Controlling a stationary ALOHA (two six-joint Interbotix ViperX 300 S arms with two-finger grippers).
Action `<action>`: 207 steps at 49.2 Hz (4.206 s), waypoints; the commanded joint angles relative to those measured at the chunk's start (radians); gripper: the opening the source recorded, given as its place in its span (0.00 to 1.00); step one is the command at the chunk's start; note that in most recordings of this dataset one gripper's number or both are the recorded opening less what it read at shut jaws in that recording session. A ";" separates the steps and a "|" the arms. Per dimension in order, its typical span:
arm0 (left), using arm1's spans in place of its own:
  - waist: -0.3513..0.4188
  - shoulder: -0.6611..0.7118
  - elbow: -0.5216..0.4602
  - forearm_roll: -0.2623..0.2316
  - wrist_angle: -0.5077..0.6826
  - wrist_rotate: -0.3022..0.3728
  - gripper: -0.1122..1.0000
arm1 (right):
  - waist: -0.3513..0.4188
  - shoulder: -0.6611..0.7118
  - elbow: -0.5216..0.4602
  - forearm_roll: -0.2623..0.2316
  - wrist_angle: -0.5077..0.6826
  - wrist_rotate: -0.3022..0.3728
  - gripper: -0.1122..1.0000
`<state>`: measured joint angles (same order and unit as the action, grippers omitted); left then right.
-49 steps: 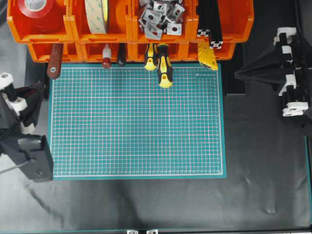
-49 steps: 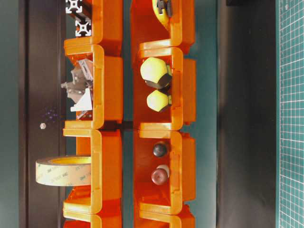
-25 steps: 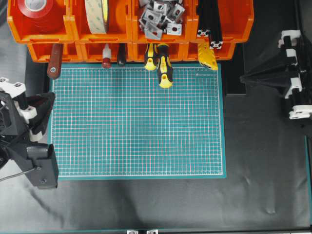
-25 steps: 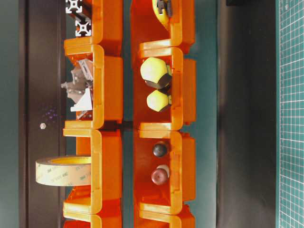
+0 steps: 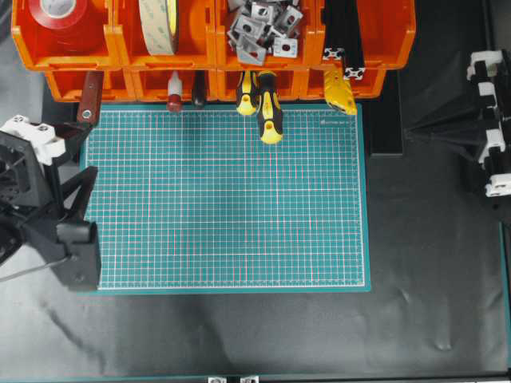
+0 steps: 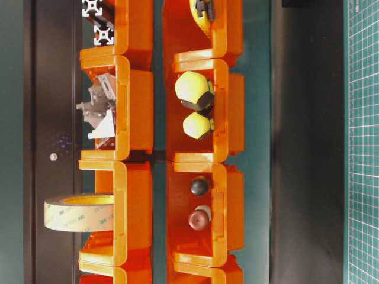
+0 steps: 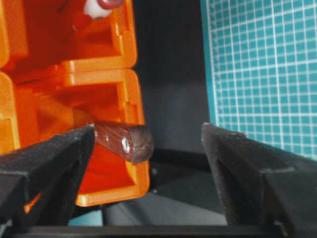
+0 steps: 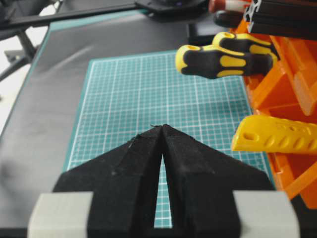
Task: Pick scraper from container rack with left arm.
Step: 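Position the open left gripper around the brown scraper handle in the rack, then close the left gripper on the brown handle and pull the scraper out, then carry the scraper with the left gripper over the cutting mat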
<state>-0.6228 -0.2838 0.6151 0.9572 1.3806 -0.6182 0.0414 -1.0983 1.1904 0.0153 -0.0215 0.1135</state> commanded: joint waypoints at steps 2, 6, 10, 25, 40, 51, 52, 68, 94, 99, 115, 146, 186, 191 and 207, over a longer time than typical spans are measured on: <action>0.044 -0.023 0.025 0.006 -0.015 0.003 0.90 | 0.005 0.005 -0.025 -0.002 0.003 -0.002 0.11; 0.069 -0.034 0.049 0.006 -0.029 0.005 0.91 | 0.006 0.005 -0.020 -0.002 0.005 -0.002 0.11; 0.089 -0.051 0.074 0.005 -0.049 0.005 0.91 | 0.006 0.005 -0.014 0.000 0.005 -0.002 0.11; 0.133 -0.110 0.144 0.005 -0.106 0.003 0.91 | 0.006 0.005 -0.006 0.000 0.003 0.002 0.11; 0.176 -0.120 0.149 0.005 -0.183 0.003 0.91 | 0.006 0.005 -0.003 -0.002 0.003 0.003 0.11; 0.189 -0.115 0.146 0.006 -0.198 -0.002 0.89 | 0.006 0.005 -0.002 -0.002 0.003 0.003 0.11; 0.190 -0.115 0.146 0.005 -0.199 -0.003 0.88 | 0.006 0.005 -0.002 -0.002 0.003 0.003 0.11; 0.199 -0.091 0.112 0.005 -0.201 -0.003 0.41 | 0.006 0.003 -0.002 0.000 0.003 0.005 0.11; 0.055 -0.089 -0.110 0.005 0.046 0.008 0.32 | 0.006 -0.006 -0.005 0.002 -0.003 0.006 0.11; 0.011 -0.094 -0.167 0.003 0.104 0.023 0.28 | 0.006 -0.011 -0.008 0.002 -0.008 0.005 0.11; -0.193 -0.028 -0.423 0.005 0.216 0.138 0.28 | 0.006 -0.037 -0.015 0.002 -0.003 0.006 0.11; -0.014 0.253 -0.479 0.005 -0.206 0.512 0.28 | 0.005 -0.044 -0.018 0.017 0.037 0.092 0.11; 0.212 0.348 -0.290 0.003 -0.635 0.440 0.28 | 0.005 -0.049 -0.021 0.017 0.074 0.144 0.11; 0.210 0.350 -0.295 0.005 -0.635 0.440 0.28 | 0.005 -0.049 -0.021 0.018 0.074 0.146 0.11; 0.199 0.371 -0.341 0.005 -0.652 0.437 0.28 | 0.005 -0.049 -0.020 0.018 0.075 0.146 0.11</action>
<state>-0.4157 0.0997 0.3145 0.9572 0.7363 -0.1779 0.0460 -1.1536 1.1996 0.0307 0.0522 0.2577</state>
